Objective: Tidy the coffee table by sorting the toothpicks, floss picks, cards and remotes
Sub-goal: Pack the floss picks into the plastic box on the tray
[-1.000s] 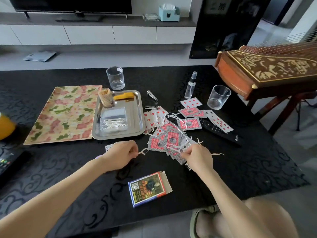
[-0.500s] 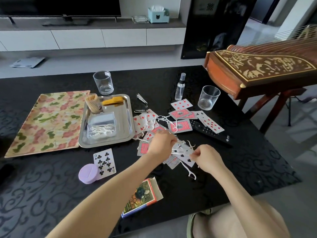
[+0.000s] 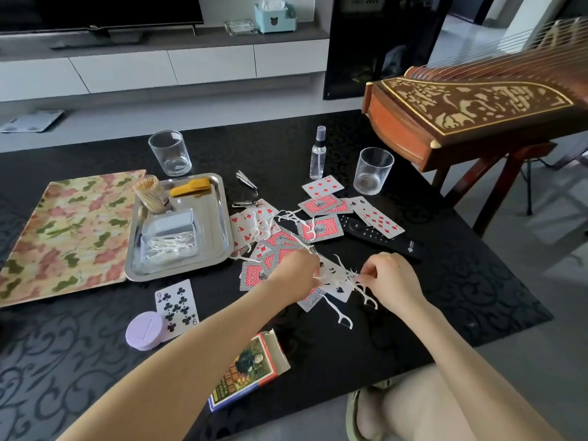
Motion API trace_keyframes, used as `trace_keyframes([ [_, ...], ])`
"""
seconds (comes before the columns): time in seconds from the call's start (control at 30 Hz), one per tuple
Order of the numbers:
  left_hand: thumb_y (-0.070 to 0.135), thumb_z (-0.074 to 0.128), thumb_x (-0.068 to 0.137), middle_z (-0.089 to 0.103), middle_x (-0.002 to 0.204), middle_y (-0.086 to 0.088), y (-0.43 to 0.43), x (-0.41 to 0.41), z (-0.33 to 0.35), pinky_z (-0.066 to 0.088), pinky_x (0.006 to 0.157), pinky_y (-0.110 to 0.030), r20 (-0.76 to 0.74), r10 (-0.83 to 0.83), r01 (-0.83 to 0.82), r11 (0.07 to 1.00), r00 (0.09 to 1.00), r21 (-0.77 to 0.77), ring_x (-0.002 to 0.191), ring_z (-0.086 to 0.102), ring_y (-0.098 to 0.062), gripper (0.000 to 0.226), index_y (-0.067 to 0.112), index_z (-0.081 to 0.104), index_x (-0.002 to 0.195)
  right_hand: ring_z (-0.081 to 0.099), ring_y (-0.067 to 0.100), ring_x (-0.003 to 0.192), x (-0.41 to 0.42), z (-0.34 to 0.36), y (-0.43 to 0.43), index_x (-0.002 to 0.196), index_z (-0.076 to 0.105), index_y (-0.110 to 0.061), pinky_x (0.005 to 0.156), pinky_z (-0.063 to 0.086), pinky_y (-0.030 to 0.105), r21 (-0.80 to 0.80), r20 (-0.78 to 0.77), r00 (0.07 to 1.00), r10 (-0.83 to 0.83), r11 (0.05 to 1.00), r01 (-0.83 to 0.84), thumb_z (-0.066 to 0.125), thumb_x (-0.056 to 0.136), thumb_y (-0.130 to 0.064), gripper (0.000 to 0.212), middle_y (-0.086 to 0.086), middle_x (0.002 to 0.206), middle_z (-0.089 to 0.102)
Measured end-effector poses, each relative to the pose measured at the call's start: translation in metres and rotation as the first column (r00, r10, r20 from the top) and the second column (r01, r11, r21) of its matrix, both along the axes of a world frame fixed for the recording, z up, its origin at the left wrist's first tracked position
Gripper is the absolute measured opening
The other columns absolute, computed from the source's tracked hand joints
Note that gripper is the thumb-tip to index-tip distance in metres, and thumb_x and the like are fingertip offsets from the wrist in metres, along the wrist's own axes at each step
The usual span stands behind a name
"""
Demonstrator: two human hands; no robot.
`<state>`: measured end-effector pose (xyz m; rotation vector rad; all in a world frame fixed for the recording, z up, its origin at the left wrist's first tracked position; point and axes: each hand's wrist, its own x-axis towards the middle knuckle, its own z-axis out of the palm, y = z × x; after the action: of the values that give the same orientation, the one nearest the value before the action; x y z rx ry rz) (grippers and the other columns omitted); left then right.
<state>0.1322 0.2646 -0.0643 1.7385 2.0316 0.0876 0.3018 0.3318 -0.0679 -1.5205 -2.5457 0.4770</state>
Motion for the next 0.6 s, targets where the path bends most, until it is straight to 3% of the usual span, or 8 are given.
trace_keyframes([
  [0.07, 0.024, 0.057, 0.093, 0.057, 0.118, -0.009, 0.005, 0.0, 0.002, 0.052, 0.084, -0.033, -0.019, -0.011, 0.01, 0.998, 1.0, -0.068, 0.105, 0.059, -0.026, 0.03, 0.006, 0.059, 0.118, 0.052, 0.016, 0.098, 0.007, 0.002, 0.006, 0.097, 0.066, -0.018, 0.083, 0.044, 0.028, -0.016, 0.029, 0.997, 0.072, 0.997, -0.071, 0.067, 0.084, -0.034, 0.02, -0.005, 0.096, 0.06],
  [0.2, 0.017, 0.053, 0.093, 0.053, 0.091, -0.006, 0.013, 0.003, 0.004, 0.043, 0.057, -0.022, -0.146, -0.089, 0.07, 0.989, 0.985, -0.134, 0.076, 0.051, -0.019, 0.008, 0.011, 0.057, 0.09, 0.044, 0.013, 0.107, 0.018, 0.007, 0.016, 0.116, 0.057, -0.025, 0.092, 0.042, 0.028, -0.204, 0.128, 0.966, 0.224, 0.959, -0.195, 0.073, 0.077, -0.039, 0.044, -0.008, 0.109, 0.05],
  [0.3, 0.001, 0.049, 0.092, 0.055, 0.094, -0.014, 0.012, 0.01, 0.007, 0.048, 0.066, -0.03, -0.172, -0.113, 0.088, 0.985, 0.979, -0.145, 0.075, 0.044, -0.018, 0.017, 0.002, 0.06, 0.104, 0.047, 0.012, 0.102, 0.02, 0.007, 0.015, 0.107, 0.057, -0.024, 0.088, 0.045, 0.028, -0.242, 0.161, 0.957, 0.243, 0.949, -0.2, 0.073, 0.077, -0.038, 0.037, -0.01, 0.102, 0.048],
  [0.4, -0.013, 0.044, 0.086, 0.055, 0.097, -0.015, 0.007, 0.017, 0.008, 0.041, 0.071, -0.03, -0.189, -0.101, 0.088, 0.993, 0.977, -0.076, 0.084, 0.049, -0.024, 0.026, 0.0, 0.055, 0.106, 0.055, 0.012, 0.087, 0.019, 0.004, 0.007, 0.089, 0.058, -0.021, 0.076, 0.046, 0.025, -0.235, 0.158, 0.969, 0.192, 0.96, -0.152, 0.069, 0.082, -0.034, 0.018, -0.01, 0.086, 0.053],
  [0.47, -0.015, 0.042, 0.085, 0.056, 0.097, -0.014, 0.006, 0.017, 0.006, 0.039, 0.072, -0.03, -0.188, -0.088, 0.079, 0.995, 0.978, -0.057, 0.093, 0.052, -0.027, 0.028, 0.0, 0.054, 0.106, 0.058, 0.013, 0.084, 0.018, 0.001, 0.002, 0.089, 0.061, -0.017, 0.074, 0.047, 0.025, -0.242, 0.152, 0.978, 0.146, 0.964, -0.107, 0.066, 0.085, -0.031, 0.015, -0.009, 0.082, 0.056],
  [0.6, -0.012, 0.043, 0.087, 0.058, 0.098, -0.012, 0.004, 0.015, 0.006, 0.036, 0.068, -0.027, -0.179, -0.033, 0.028, 0.999, 0.983, -0.027, 0.088, 0.053, -0.026, 0.025, 0.001, 0.055, 0.106, 0.061, 0.013, 0.079, 0.014, -0.003, -0.002, 0.08, 0.061, -0.016, 0.066, 0.045, 0.024, -0.293, 0.118, 0.993, 0.0, 0.956, 0.035, 0.067, 0.083, -0.026, 0.012, -0.005, 0.082, 0.062],
])
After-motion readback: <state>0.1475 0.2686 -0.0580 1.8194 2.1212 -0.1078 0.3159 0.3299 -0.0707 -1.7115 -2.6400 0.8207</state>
